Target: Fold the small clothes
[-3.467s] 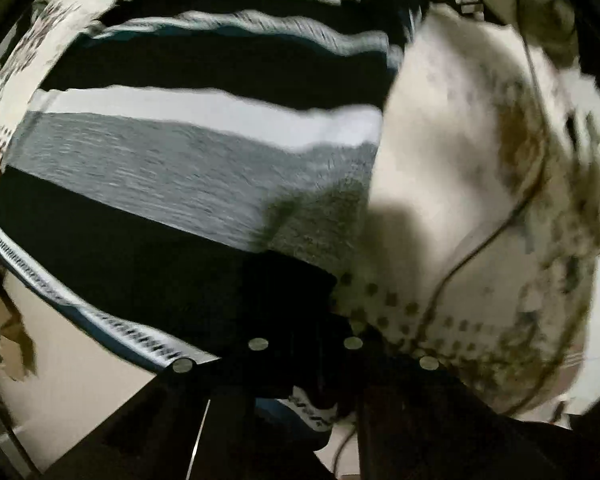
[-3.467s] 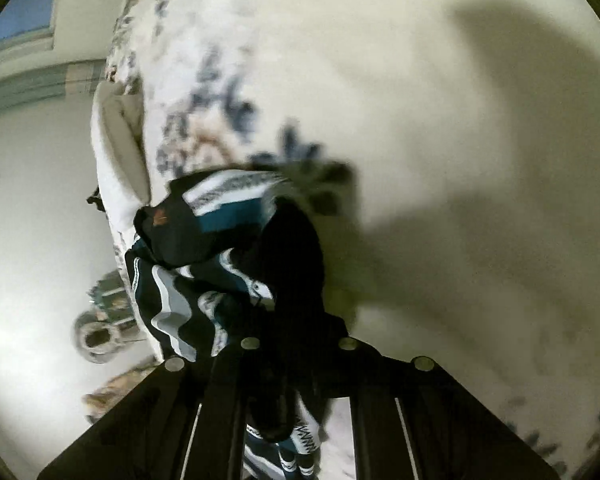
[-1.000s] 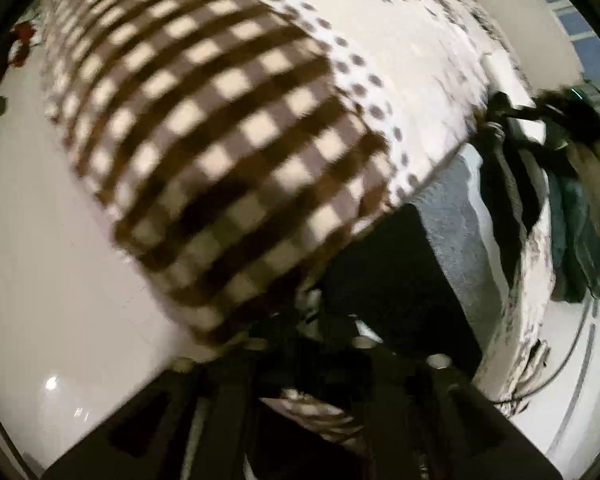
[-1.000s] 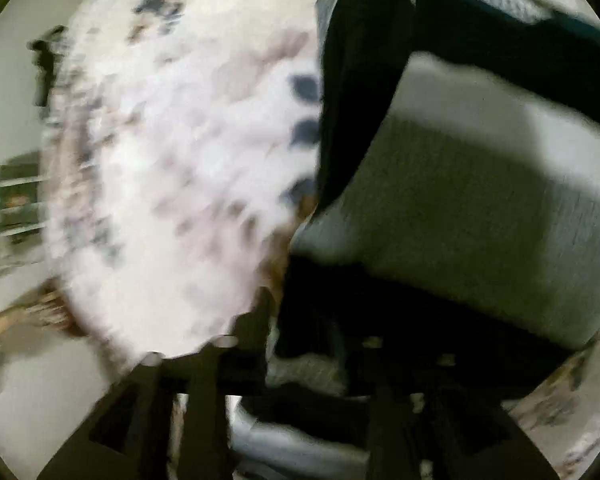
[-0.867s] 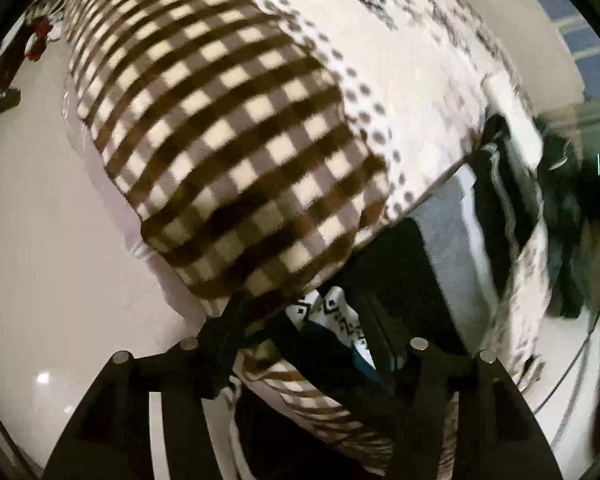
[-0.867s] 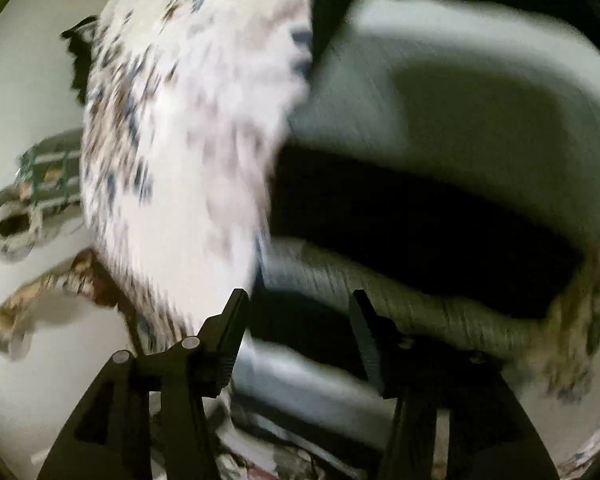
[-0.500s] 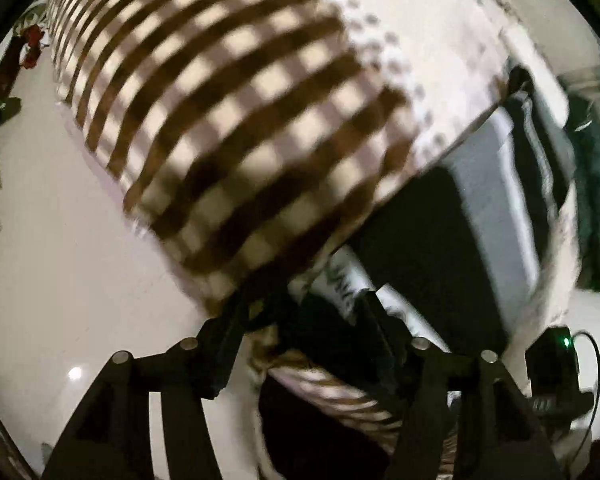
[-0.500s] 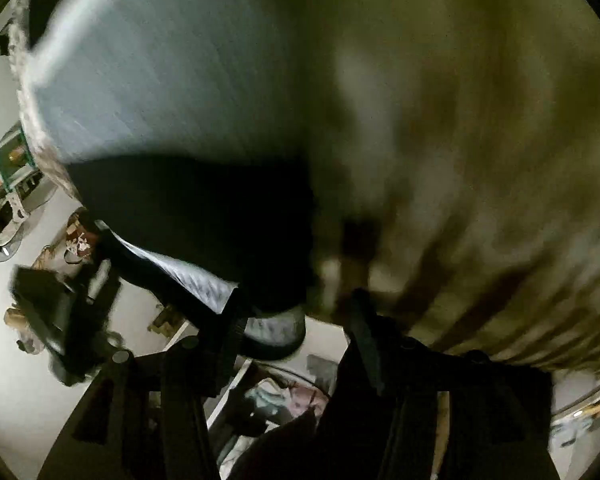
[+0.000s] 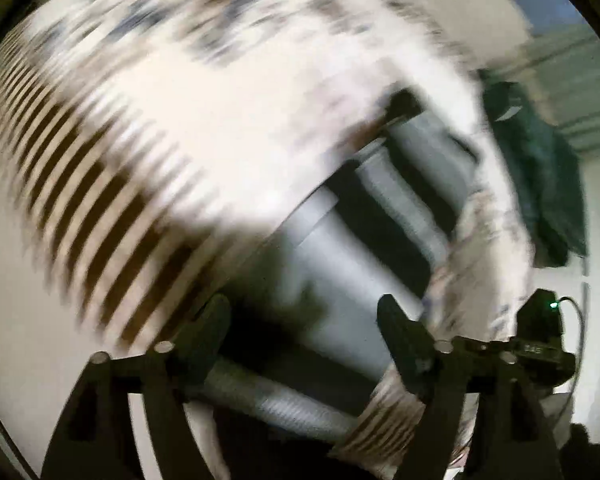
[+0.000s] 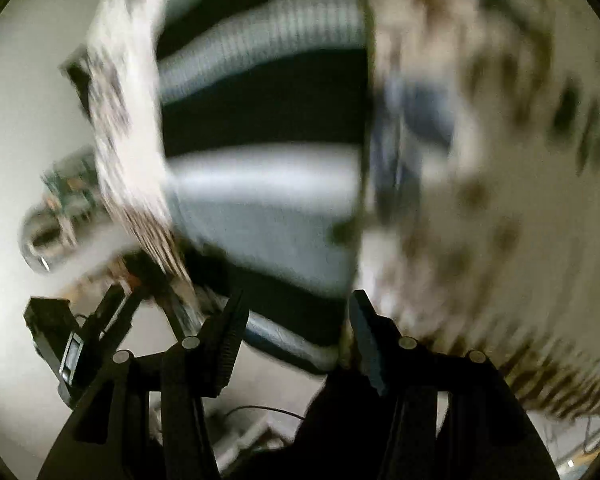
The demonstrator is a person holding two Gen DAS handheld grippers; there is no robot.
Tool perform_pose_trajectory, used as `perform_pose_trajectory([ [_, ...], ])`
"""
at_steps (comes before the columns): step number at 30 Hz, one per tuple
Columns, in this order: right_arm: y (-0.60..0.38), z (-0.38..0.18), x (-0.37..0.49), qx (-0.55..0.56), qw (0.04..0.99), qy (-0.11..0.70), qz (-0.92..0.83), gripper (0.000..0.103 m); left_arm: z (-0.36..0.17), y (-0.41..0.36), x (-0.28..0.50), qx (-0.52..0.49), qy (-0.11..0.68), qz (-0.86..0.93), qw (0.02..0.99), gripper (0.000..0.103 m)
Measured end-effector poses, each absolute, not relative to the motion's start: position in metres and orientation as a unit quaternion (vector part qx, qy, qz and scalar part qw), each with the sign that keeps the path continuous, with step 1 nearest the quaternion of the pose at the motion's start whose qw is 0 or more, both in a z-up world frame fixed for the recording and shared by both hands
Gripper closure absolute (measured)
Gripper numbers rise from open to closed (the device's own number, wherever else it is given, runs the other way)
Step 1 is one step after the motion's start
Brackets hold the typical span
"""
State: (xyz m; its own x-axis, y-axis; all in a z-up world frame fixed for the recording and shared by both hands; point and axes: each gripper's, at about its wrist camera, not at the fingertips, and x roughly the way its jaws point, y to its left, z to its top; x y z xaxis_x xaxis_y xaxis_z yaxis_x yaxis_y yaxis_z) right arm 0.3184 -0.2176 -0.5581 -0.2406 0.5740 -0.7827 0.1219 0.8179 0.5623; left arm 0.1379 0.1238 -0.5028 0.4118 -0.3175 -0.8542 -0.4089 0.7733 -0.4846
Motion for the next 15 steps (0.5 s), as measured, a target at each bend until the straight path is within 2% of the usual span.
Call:
perform_pose_trajectory([
  [2,-0.231,-0.548,0.362,0.254,0.603,0.733,0.184,0.039,-0.5,0.12,0.197,-0.322,0.527,-0.004,0.786,0.027],
  [5,-0.245,-0.542,0.445,0.269,0.655,0.689,0.151,0.039,-0.508,0.114,0.295,-0.295,0.513,-0.055,0.804,0.027],
  [10,-0.248,-0.562,0.557,0.266,0.708,0.648,0.093,0.039,-0.54,0.09,0.445,-0.232,0.521,-0.126,0.812,0.027],
  [15,-0.237,-0.581,0.62,0.27,0.727,0.63,0.045,0.039,-0.586,0.073,0.519,-0.17,0.55,-0.163,0.801,0.029],
])
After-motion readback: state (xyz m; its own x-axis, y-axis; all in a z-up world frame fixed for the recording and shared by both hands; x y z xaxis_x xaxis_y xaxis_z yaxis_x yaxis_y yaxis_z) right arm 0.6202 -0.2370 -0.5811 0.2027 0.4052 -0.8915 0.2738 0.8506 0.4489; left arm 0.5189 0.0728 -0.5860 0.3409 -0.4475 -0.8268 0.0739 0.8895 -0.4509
